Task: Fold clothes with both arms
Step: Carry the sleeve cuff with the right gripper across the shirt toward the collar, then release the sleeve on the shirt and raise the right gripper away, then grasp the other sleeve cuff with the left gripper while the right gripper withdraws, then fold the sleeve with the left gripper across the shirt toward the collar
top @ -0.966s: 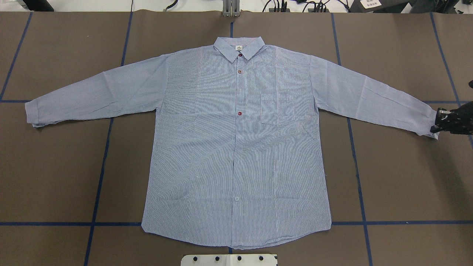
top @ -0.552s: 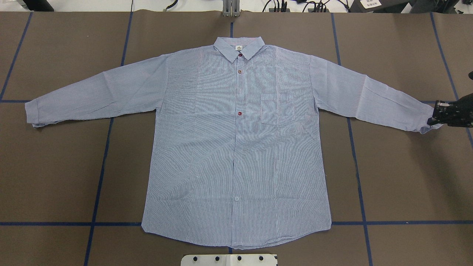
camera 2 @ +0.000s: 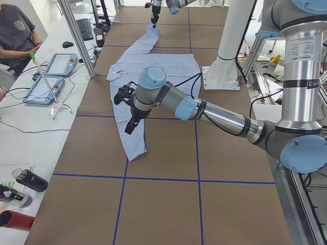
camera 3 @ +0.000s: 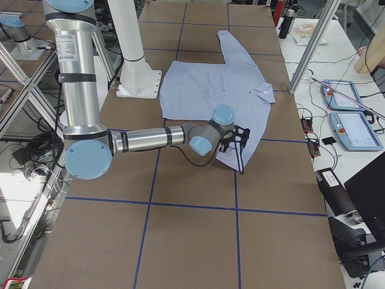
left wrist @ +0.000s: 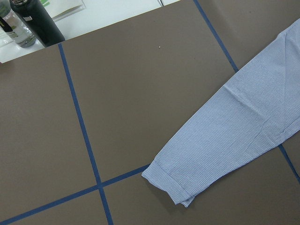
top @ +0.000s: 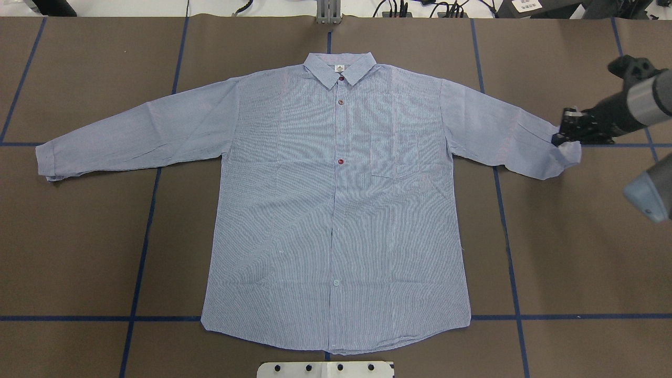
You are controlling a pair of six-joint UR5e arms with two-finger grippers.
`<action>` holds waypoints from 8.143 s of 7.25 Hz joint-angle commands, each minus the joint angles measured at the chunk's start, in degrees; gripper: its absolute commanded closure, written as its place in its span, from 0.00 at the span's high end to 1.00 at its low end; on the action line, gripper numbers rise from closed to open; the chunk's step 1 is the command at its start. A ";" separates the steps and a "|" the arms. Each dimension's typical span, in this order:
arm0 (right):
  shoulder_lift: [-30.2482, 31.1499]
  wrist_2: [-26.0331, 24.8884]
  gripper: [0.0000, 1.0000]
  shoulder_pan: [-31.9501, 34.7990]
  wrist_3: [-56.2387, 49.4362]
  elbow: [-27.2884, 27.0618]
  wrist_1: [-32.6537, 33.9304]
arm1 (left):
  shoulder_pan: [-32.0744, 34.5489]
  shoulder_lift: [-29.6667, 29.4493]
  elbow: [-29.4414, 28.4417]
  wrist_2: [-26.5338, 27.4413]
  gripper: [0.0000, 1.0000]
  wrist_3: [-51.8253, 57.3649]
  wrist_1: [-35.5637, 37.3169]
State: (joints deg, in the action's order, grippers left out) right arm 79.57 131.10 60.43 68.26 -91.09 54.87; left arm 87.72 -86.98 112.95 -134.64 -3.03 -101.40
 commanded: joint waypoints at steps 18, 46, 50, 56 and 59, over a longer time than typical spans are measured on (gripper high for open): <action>-54.52 -31.78 0.98 -26.24 27.97 32.83 8.83 | -11.92 -7.58 -16.31 0.00 0.99 -16.93 -16.22; -13.13 -4.36 0.99 0.92 -3.65 6.19 14.39 | -48.32 -47.18 -25.66 25.18 0.00 -81.67 -30.28; -12.07 -4.71 0.99 0.92 -4.01 7.15 14.21 | -55.81 -51.79 -26.99 33.75 0.00 -85.65 -29.47; -11.89 -4.89 0.99 0.92 -5.68 8.04 14.30 | -56.96 -57.23 -34.62 37.86 0.50 -87.76 -29.65; -10.93 -4.71 0.99 0.92 -4.90 7.08 14.12 | -58.72 -62.25 -37.36 39.46 0.76 -92.33 -29.56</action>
State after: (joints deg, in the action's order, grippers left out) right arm 68.07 126.26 61.35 62.78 -83.34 69.07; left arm 29.25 -148.41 75.81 -95.49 -94.80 -130.97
